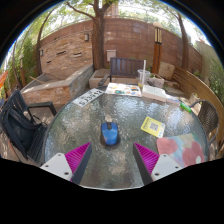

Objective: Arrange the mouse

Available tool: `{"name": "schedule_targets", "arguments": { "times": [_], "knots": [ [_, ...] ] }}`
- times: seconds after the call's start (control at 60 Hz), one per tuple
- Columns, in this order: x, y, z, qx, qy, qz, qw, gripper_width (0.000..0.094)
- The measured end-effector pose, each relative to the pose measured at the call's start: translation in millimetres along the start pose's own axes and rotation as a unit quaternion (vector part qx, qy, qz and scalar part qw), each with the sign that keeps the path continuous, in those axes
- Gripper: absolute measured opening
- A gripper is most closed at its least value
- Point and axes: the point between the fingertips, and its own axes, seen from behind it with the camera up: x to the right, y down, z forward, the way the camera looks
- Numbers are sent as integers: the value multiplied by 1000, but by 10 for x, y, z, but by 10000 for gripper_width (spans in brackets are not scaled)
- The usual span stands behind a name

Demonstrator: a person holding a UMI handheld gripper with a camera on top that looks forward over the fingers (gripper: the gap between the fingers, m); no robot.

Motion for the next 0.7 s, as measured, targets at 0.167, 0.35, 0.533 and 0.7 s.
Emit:
{"name": "schedule_targets", "arguments": {
  "times": [0.167, 0.35, 0.533, 0.7],
  "knots": [
    [-55, -229, 770, -8, 4, -16, 1000, 777],
    [-117, -195, 953, -24, -18, -13, 999, 509],
    [-148, -175, 923, -37, -29, -30, 998, 372],
    [-211, -731, 407, 26, -59, -27, 998, 357]
  ]
}}
